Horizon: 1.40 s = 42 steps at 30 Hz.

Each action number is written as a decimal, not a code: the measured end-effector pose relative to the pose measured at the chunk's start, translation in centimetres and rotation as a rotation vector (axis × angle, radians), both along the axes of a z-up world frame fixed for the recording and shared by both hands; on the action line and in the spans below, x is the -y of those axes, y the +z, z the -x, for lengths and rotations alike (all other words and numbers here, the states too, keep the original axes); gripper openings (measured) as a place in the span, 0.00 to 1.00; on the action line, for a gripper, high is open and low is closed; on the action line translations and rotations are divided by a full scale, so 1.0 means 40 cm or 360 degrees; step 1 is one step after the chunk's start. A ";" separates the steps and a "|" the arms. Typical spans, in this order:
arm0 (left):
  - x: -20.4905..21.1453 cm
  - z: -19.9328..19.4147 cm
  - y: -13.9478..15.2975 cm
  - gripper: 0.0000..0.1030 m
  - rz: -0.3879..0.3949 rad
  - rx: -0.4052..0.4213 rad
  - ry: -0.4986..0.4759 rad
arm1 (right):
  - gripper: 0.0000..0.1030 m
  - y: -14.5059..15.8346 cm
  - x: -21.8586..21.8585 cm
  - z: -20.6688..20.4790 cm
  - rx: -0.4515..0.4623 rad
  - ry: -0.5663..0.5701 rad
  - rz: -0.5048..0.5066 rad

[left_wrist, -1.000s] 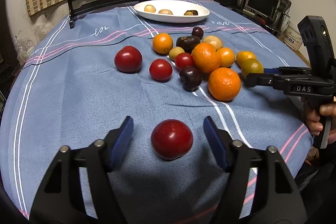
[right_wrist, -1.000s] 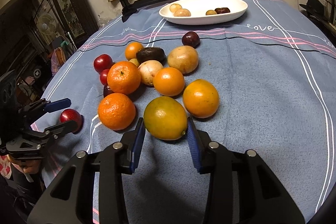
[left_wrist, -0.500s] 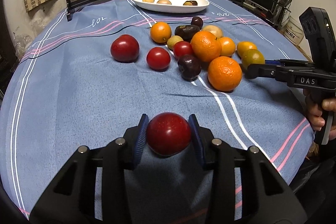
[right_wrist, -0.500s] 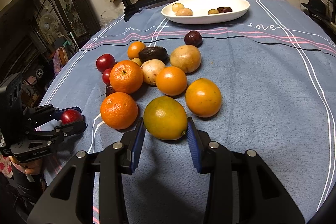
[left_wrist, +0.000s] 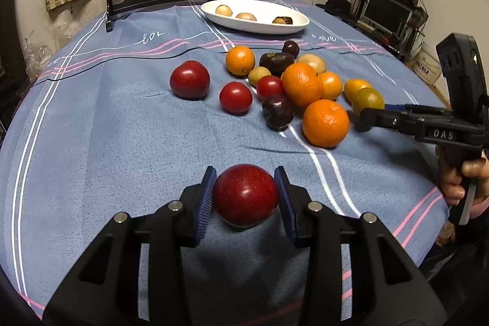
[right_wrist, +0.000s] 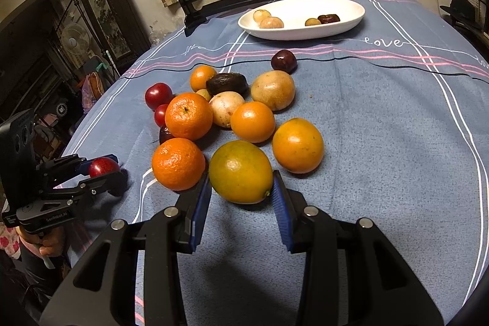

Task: Organize fruits
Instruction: 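Carry both fruits to the white plate and open both tools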

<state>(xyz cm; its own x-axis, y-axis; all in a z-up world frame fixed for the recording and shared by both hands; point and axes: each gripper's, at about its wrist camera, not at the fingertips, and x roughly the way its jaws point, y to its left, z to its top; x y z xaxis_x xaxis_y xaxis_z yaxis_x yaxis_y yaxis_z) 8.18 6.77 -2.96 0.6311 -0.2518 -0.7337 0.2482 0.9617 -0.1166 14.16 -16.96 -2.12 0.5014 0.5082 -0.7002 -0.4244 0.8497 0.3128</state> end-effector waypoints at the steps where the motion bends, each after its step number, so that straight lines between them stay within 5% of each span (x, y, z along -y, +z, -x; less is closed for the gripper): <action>1: 0.000 -0.004 0.001 0.38 0.0008 -0.0005 0.0001 | 0.39 0.002 0.000 0.002 0.0008 0.0002 -0.0003; 8: 0.020 -0.050 0.031 0.38 0.0012 -0.0038 -0.0041 | 0.39 0.025 0.011 -0.001 0.0035 0.0028 -0.0042; 16: 0.075 -0.172 0.174 0.39 -0.0007 0.0065 -0.0129 | 0.39 0.151 0.052 -0.106 0.0205 -0.0047 -0.0095; 24: 0.109 -0.434 0.266 0.39 0.0134 0.0080 -0.0039 | 0.39 0.212 0.066 -0.310 0.0294 -0.0152 -0.0087; 34: 0.193 -0.806 0.167 0.39 0.0121 -0.0016 0.0089 | 0.39 0.143 -0.005 -0.543 0.0279 -0.0133 0.0033; 42: 0.214 -0.926 0.077 0.39 0.0058 -0.0115 0.0112 | 0.39 0.086 -0.050 -0.616 0.0259 -0.0045 0.0089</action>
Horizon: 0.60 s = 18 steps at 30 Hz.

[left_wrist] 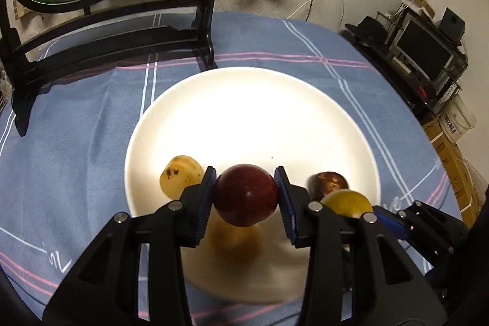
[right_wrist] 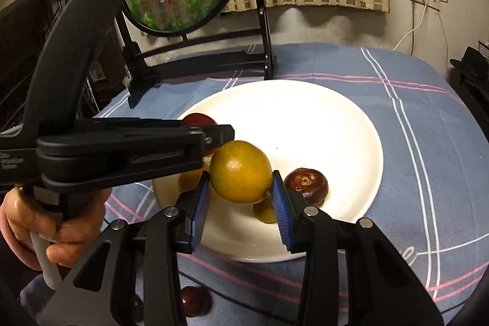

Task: Organize fruits
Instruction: 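Carry both fruits to the white plate and open both tools, then return both tools to the fruit cluster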

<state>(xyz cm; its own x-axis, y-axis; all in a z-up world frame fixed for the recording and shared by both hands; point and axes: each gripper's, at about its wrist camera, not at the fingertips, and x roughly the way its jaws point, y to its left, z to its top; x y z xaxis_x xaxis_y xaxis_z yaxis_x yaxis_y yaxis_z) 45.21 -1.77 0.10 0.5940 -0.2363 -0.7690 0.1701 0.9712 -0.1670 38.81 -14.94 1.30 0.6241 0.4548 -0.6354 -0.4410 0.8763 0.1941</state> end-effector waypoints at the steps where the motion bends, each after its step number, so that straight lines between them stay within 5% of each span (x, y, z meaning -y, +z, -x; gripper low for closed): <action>1: 0.002 -0.004 -0.004 0.39 -0.0011 -0.0002 -0.0001 | 0.38 -0.006 0.000 -0.004 -0.0009 0.0004 0.0007; 7: -0.001 -0.020 -0.036 0.41 0.0002 -0.0042 0.0019 | 0.39 -0.037 -0.001 -0.012 -0.0037 0.0015 0.0027; 11: -0.003 -0.002 -0.011 0.71 -0.0008 0.0040 0.0052 | 0.47 -0.038 0.003 -0.014 -0.0034 0.0029 0.0013; 14: -0.007 0.027 0.032 0.75 -0.0034 0.0111 0.0054 | 0.57 -0.029 0.003 -0.009 -0.0019 0.0041 0.0021; 18: -0.038 0.091 0.093 0.84 -0.0027 0.0185 0.0083 | 0.57 0.004 0.021 0.019 0.0028 0.0025 0.0035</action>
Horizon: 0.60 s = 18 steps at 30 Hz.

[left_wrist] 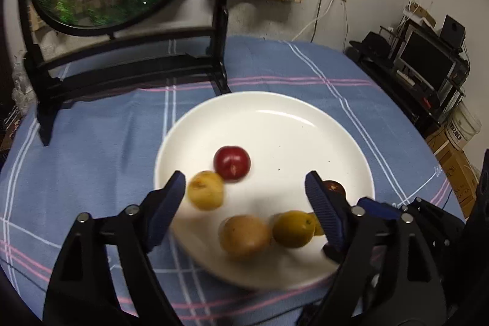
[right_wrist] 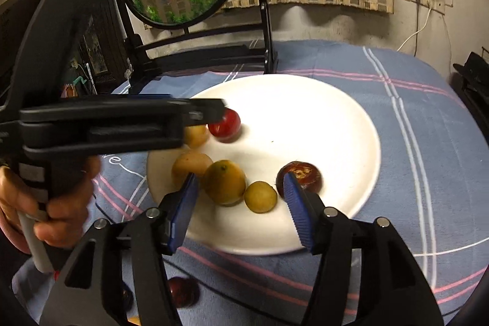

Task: Organize fruits
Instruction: 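Return both tools to the fruit cluster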

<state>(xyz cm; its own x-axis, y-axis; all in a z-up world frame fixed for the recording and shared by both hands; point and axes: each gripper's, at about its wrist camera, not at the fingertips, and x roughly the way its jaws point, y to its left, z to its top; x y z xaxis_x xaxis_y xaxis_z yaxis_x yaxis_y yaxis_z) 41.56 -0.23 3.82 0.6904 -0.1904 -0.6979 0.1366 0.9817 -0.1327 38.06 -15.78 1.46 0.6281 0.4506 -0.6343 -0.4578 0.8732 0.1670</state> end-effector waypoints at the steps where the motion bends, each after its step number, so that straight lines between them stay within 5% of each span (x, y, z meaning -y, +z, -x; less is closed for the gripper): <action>1: -0.012 0.023 0.015 0.86 0.0006 0.0025 0.0012 | 0.57 0.012 0.010 0.011 0.0013 -0.0017 -0.0010; 8: -0.082 0.269 0.088 0.92 0.0001 0.0181 0.0022 | 0.60 0.069 0.075 0.147 0.0089 -0.0028 -0.0081; 18: -0.090 0.663 -0.019 0.94 -0.0125 0.0219 0.0091 | 0.60 0.019 0.088 0.341 0.0098 0.0192 0.0064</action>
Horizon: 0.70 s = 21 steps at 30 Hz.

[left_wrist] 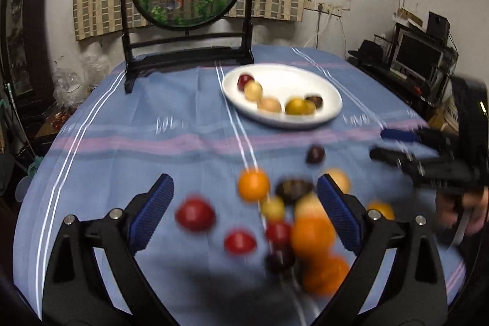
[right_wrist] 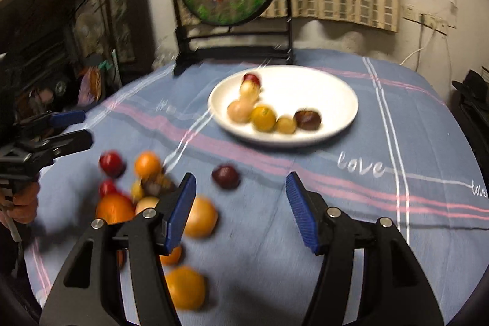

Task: Organize fruits
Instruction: 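Return both tools to the fruit cluster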

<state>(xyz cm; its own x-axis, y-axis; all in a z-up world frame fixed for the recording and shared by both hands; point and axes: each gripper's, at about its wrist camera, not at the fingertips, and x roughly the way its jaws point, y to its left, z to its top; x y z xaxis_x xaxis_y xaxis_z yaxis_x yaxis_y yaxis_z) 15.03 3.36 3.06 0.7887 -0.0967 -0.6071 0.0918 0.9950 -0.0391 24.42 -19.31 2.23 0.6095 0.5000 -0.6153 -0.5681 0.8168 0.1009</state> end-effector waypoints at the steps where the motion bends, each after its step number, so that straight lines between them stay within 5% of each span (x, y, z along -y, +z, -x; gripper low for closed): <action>1: 0.005 0.023 -0.012 0.94 -0.0006 -0.0009 0.0003 | 0.60 -0.005 -0.003 0.015 0.0002 0.0022 0.0026; 7: 0.084 0.160 -0.077 0.95 -0.0044 -0.0042 -0.0069 | 0.60 -0.009 -0.021 0.070 -0.0035 0.0237 0.0037; 12: 0.117 0.177 -0.099 0.95 -0.0142 -0.0010 -0.0119 | 0.60 -0.010 -0.039 0.118 -0.0011 0.0374 0.0087; 21: 0.112 0.159 -0.107 0.95 -0.0075 -0.0078 -0.0201 | 0.60 -0.056 -0.050 0.148 -0.0065 0.0412 0.0233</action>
<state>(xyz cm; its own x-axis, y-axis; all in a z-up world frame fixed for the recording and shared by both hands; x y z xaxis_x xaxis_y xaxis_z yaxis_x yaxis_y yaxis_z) 8.68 -1.14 -1.23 0.7414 -0.1636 -0.6508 0.2156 0.9765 0.0002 18.51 -17.32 0.00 0.4464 0.5396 -0.7138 -0.7573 0.6528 0.0199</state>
